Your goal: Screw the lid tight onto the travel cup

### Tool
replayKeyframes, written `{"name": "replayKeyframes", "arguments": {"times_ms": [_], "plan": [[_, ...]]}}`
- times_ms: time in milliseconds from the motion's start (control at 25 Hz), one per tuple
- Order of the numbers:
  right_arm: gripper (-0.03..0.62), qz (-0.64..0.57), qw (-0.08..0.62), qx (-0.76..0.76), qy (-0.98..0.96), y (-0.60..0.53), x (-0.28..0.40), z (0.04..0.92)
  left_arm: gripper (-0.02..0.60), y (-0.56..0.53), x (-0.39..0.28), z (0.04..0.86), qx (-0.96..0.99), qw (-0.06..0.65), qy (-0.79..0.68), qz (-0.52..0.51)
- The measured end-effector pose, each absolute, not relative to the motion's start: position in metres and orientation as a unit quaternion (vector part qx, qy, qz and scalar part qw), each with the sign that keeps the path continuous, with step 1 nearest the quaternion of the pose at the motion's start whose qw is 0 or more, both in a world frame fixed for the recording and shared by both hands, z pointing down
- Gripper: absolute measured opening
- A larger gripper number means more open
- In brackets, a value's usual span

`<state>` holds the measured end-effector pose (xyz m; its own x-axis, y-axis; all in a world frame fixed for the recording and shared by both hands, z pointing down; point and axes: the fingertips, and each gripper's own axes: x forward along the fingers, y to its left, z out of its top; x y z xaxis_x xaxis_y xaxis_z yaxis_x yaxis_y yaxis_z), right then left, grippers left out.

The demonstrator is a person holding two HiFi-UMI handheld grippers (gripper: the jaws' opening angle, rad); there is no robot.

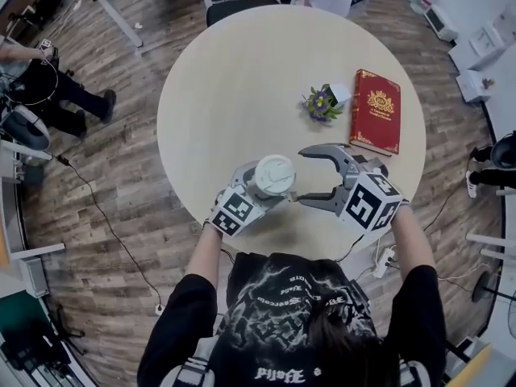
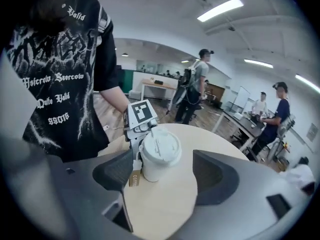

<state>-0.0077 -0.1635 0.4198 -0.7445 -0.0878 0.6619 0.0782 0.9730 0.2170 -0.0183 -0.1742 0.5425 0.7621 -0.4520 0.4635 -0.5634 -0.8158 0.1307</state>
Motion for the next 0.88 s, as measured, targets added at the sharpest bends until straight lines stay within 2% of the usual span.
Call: {"name": "replayKeyframes", "arguments": {"times_ms": [360, 600, 680, 880], "plan": [[0.414, -0.180, 0.411, -0.190, -0.873, -0.172, -0.030, 0.447, 0.407, -0.174, -0.018, 0.543, 0.937, 0.126, -0.228, 0.234], [0.417, -0.175, 0.403, -0.268, -0.858, -0.164, -0.052, 0.452, 0.407, -0.174, -0.020, 0.543, 0.939, 0.125, -0.210, 0.244], [0.396, -0.166, 0.406, -0.286, -0.852, -0.159, -0.053, 0.457, 0.407, -0.174, -0.020, 0.543, 0.939, 0.126, -0.205, 0.245], [0.396, -0.149, 0.393, -0.261, -0.869, -0.160, -0.054, 0.457, 0.407, -0.174, -0.020, 0.542, 0.941, 0.129, -0.206, 0.235]]}}
